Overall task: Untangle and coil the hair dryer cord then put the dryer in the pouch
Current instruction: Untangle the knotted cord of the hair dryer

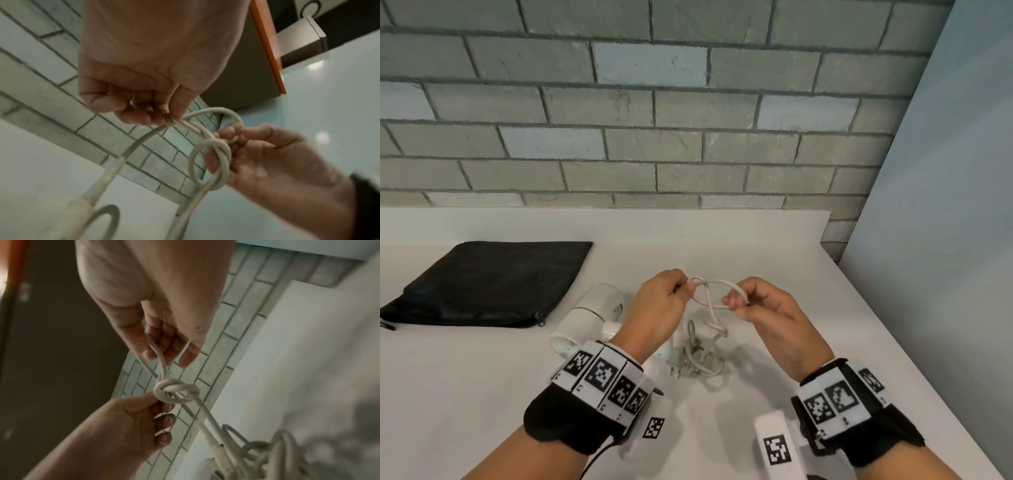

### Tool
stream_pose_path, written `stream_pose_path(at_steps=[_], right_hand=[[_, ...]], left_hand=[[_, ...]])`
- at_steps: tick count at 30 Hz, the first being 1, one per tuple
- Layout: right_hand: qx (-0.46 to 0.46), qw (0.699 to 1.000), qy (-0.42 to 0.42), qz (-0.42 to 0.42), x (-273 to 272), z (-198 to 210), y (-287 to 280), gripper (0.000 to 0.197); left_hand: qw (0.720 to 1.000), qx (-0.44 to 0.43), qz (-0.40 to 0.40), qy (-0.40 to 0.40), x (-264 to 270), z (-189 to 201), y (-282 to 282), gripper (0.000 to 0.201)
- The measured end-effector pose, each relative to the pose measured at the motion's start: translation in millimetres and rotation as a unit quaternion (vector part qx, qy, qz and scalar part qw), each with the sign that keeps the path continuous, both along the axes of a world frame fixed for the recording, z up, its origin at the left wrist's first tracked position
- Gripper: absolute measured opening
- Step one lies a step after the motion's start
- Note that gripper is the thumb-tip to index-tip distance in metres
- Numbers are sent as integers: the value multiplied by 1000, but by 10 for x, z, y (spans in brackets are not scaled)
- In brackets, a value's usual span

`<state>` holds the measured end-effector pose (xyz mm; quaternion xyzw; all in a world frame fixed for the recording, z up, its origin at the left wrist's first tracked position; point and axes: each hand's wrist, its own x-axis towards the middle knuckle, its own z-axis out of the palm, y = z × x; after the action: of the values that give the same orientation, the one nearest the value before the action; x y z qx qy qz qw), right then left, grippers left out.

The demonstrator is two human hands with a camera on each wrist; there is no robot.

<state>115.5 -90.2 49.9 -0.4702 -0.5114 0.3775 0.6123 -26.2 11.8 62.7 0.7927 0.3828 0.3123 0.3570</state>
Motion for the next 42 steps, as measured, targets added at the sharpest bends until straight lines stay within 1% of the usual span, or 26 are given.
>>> stream_pose_path(at_steps=[1, 2, 4, 5, 6, 7, 8, 9, 11, 12, 13, 16, 17, 20, 23, 25, 28, 29, 30, 32, 34, 36, 37, 40, 41, 42], right_hand=[[-9, 999, 48, 1, 5, 5, 2, 3], [-21, 998, 61, -7, 18, 9, 8, 8], [-54, 998, -1, -21, 78, 13, 22, 21], [-71, 997, -35, -18, 114, 14, 27, 24], [-76, 996, -43, -8, 159, 13, 33, 24], [-63, 998, -20, 2, 200, 8, 32, 22], [-40, 999, 29, 12, 235, 10, 21, 19], [-16, 995, 98, 24, 273, 9, 10, 22], [16, 973, 223, 60, 332, -17, 7, 28], [19, 963, 258, 77, 335, -29, 1, 29], [10, 960, 267, 83, 331, -39, -1, 31], [-2, 978, 202, 50, 297, -23, 23, 39], [9, 976, 212, 45, 288, -17, 31, 37], [54, 950, 305, 49, 300, -56, 29, 27], [57, 937, 341, 56, 297, -121, 32, 26], [27, 946, 317, 57, 258, -109, 27, 33], [-17, 986, 159, 35, 230, -49, -6, 46], [-14, 990, 133, 36, 226, -35, -9, 45], [-4, 991, 129, 40, 223, -31, -6, 43], [21, 985, 164, 46, 209, -53, 8, 38], [36, 975, 213, 49, 181, -102, 28, 33], [48, 960, 270, 52, 182, -137, 40, 28], [50, 952, 297, 50, 206, -151, 44, 27], [31, 931, 360, 48, 282, -156, 39, 29], [22, 931, 360, 50, 283, -146, 30, 30], [12, 939, 341, 49, 264, -125, 22, 33]], left_hand=[[1000, -12, -8, -3, 12, 2, -9, 30], [1000, -19, -14, -2, 25, -5, -24, 30], [1000, -24, -19, 3, 45, -37, -51, 31], [999, -25, -22, 5, 45, -59, -59, 32], [999, -24, -22, 6, 40, -75, -64, 32], [1000, -23, -18, 6, 24, -83, -61, 33], [1000, -26, -11, 2, 4, -88, -46, 33], [999, -39, -2, -9, -17, -93, -14, 31], [997, -75, 9, -35, -48, -91, 46, 27], [996, -84, 11, -39, -53, -91, 65, 25], [995, -90, 12, -36, -52, -102, 85, 24], [987, -142, 20, -69, -39, -143, 88, 24], [982, -164, 21, -88, -37, -157, 87, 23], [965, -217, 21, -144, -28, -151, 100, 24], [960, -222, 18, -170, -11, -131, 106, 24], [963, -217, 19, -161, -12, -139, 108, 23], [967, -213, 31, -139, -35, -182, 129, 23], [967, -213, 35, -137, -46, -197, 139, 23], [968, -209, 36, -134, -49, -202, 147, 24], [981, -162, 39, -99, -55, -203, 155, 24], [997, -38, 57, -28, -55, -204, 177, 23], [995, 85, 40, 31, -60, -191, 170, 20], [992, 119, 15, 49, -61, -194, 160, 24], [986, 157, -22, 46, -90, -220, 171, 26], [985, 164, -30, 33, -97, -229, 184, 24], [984, 171, -42, 16, -98, -234, 192, 24]])
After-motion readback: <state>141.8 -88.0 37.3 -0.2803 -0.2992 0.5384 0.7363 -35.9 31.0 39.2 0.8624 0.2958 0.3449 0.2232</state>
